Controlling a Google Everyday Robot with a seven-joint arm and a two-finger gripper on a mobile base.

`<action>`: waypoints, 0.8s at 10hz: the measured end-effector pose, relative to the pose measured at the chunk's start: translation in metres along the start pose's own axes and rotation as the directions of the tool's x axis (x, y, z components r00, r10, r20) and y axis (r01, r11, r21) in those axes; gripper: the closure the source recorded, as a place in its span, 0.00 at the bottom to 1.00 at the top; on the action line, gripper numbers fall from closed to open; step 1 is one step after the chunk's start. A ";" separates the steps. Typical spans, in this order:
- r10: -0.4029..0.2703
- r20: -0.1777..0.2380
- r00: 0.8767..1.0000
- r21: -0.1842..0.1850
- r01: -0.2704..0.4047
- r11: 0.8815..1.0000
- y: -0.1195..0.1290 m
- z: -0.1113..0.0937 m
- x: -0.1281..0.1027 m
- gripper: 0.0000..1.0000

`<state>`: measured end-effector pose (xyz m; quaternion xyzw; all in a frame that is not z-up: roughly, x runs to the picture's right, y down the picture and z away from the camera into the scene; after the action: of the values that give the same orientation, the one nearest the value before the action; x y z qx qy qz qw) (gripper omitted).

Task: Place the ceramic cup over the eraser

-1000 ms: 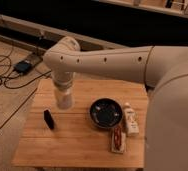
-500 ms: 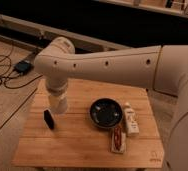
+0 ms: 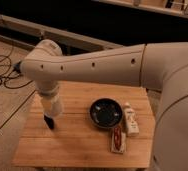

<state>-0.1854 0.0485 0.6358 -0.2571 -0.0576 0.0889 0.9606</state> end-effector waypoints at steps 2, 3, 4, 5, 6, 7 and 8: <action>-0.028 -0.007 1.000 -0.009 0.028 1.000 0.003 0.002 -0.007 1.00; -0.037 -0.010 0.999 -0.012 0.037 0.999 0.004 0.003 -0.009 1.00; -0.044 -0.013 0.999 -0.015 0.044 0.999 0.005 0.004 -0.010 1.00; -0.051 -0.015 0.999 -0.017 0.051 0.999 0.007 0.006 -0.012 1.00; -0.059 -0.014 0.998 -0.018 0.059 0.998 0.008 0.009 -0.015 1.00; -0.067 -0.011 0.998 -0.019 0.067 0.998 0.010 0.011 -0.018 1.00; -0.073 -0.007 0.997 -0.019 0.073 0.997 0.012 0.014 -0.021 1.00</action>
<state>-0.2098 0.0613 0.6408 -0.2643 -0.0639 0.0520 0.9609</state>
